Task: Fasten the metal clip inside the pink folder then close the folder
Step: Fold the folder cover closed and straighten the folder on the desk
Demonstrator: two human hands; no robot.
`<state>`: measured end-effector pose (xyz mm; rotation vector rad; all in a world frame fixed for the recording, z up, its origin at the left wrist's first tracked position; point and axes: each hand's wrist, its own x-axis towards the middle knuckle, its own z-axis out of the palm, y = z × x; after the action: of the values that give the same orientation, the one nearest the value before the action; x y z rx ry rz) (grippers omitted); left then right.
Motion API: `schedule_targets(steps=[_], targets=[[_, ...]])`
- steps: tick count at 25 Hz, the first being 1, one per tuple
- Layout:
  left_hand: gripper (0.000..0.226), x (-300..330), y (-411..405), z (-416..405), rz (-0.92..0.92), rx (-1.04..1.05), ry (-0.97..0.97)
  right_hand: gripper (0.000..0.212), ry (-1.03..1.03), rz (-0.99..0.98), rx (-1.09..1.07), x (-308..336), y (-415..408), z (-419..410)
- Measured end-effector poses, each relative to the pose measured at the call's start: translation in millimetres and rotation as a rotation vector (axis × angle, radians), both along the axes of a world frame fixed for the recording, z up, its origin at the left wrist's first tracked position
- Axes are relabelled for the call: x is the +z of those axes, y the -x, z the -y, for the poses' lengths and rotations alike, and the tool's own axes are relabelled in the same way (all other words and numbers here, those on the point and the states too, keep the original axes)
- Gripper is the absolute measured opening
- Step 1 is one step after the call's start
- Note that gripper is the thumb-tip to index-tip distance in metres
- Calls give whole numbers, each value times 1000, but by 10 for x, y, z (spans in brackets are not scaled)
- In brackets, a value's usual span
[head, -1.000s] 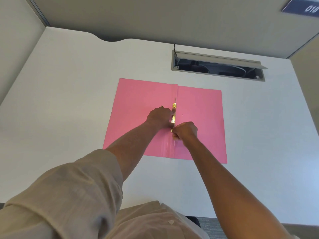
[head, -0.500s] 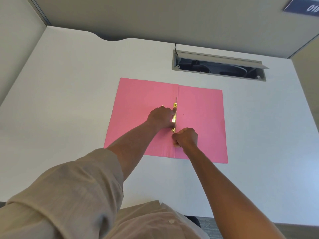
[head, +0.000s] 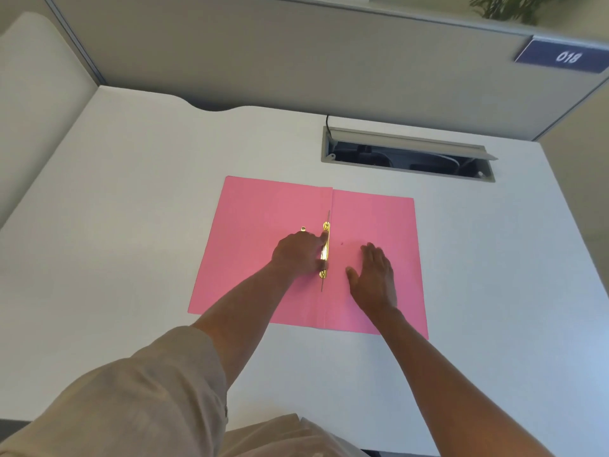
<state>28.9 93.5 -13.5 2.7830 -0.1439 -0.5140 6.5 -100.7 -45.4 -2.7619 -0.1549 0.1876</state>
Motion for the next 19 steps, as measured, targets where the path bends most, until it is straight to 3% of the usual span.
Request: schedule_targets(steps=[4,14,16,19], targets=[[70,3,43,34,18,25,-15,75,109,-14,141,-84,-142,51],[75,-64,22,-70,-60,42,37,78,169,44,201,-271,-185,143],[62,-19,76,-110,51,119,15,77,169,54,202,-284,-195,145],[47,-40,254,-266,314,264,-236,76,172,59,200,-300,-195,148]])
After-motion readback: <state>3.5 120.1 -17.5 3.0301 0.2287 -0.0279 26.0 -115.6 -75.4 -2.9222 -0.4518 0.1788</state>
